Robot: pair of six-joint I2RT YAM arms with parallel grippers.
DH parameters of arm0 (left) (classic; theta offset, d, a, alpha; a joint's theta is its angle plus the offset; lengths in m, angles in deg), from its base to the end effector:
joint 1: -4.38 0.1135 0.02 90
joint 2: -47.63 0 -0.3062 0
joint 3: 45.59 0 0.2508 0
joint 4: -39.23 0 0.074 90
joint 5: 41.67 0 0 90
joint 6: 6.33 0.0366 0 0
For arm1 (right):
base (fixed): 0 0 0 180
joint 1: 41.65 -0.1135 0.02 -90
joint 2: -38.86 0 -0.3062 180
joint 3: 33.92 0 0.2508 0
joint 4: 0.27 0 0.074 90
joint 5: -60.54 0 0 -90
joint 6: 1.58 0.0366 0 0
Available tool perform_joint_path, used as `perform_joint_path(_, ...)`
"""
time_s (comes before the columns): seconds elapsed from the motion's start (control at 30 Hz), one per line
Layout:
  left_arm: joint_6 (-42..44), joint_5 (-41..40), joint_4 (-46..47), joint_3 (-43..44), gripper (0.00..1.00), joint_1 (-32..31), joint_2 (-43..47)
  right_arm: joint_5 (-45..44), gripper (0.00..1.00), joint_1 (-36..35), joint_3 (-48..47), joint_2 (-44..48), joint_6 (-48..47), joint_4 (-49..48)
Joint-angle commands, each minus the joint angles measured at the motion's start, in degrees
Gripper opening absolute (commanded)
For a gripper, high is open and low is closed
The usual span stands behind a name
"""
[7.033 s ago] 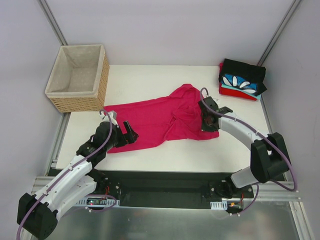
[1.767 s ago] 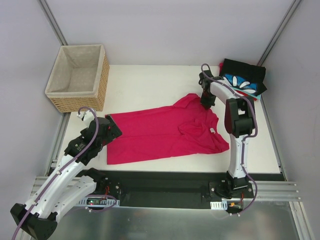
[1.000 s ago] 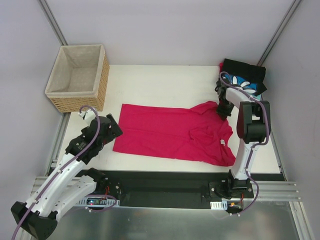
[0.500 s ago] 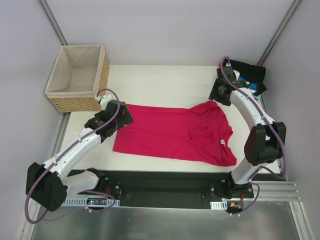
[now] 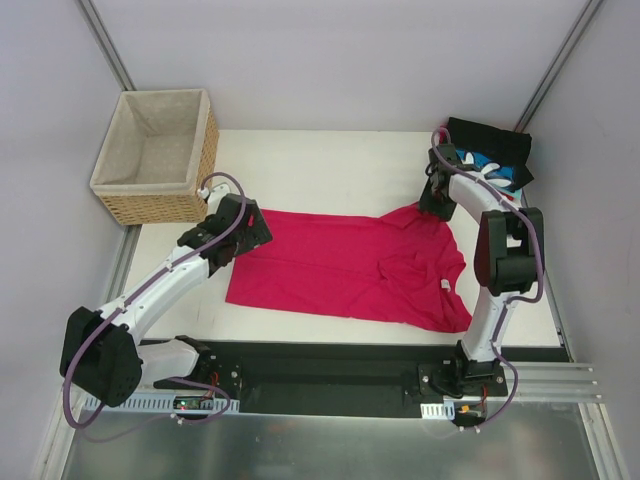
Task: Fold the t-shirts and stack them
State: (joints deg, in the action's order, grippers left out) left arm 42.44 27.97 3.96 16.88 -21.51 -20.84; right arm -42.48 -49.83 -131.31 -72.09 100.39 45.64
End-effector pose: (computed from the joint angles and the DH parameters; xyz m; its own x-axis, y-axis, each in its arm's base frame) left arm 0.2201 -0.0927 0.3007 -0.5610 -0.4145 -0.7165 -0.2602 0.9100 -0.3228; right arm 0.4258 0.0529 0.2462 -0.8393 0.0835 -0.5372 0.1520 0.9848 -0.0845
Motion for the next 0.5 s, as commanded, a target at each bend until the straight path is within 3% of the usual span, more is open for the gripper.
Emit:
perform_joint_path(0.0,0.71,1.02,0.86,0.51,0.99,0.84,1.58,0.8,0.47,2.29,-3.82,0.3,0.87,-1.93)
perform_joint_path(0.47,1.15,1.55,0.86,0.86,0.99,1.89,-0.09,2.56,0.45,5.11,-5.83,-2.42,1.66,-2.63)
